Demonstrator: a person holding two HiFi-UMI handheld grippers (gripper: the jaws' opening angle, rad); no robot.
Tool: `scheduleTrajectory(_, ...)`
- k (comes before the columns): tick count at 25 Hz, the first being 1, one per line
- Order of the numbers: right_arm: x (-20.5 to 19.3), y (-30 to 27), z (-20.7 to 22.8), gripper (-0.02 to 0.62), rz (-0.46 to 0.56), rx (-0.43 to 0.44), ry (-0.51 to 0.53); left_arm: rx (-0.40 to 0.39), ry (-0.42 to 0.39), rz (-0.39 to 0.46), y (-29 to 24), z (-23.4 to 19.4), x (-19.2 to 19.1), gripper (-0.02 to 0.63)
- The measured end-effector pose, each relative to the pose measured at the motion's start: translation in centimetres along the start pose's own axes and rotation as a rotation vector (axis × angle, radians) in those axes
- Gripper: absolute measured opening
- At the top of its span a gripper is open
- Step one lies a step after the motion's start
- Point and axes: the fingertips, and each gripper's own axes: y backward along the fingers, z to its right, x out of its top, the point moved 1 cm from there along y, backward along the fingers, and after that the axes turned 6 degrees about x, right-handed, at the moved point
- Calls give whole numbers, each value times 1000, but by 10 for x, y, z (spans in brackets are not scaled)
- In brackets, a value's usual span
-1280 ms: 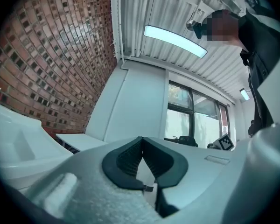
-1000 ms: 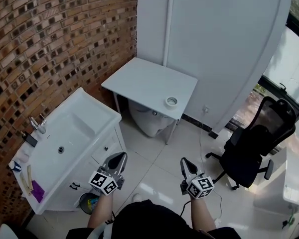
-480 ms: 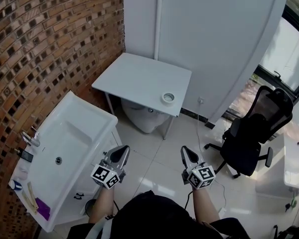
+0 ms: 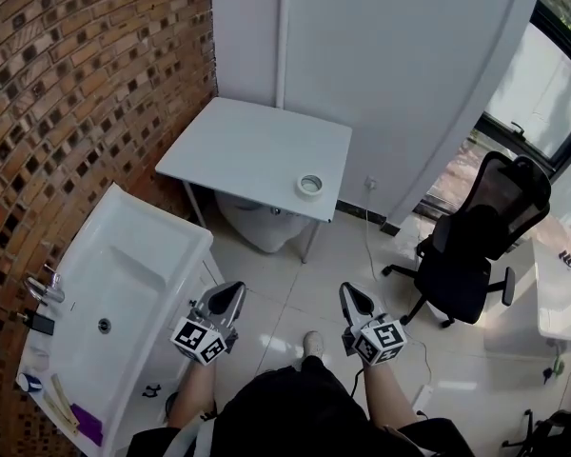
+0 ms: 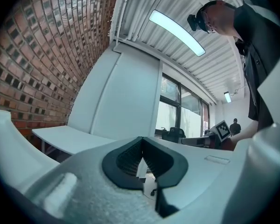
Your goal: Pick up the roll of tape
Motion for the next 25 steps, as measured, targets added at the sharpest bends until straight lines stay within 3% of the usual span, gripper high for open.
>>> scheduleTrajectory(10,2,-32,56,6,-3,32,-43,47,44,12,-53,0,-15,2)
scheduleTrajectory(15,19,-58,84,6,20,85,-28,60,23,32,-86,-3,-7,2)
scheduleTrajectory(21,24,-77,135,6,45,54,-76,73,-6,15,-127,-5,-6,2)
scheduleTrajectory(25,27,-85,158,6,45,84,-72,83,6,16,-156,-5,-10,2)
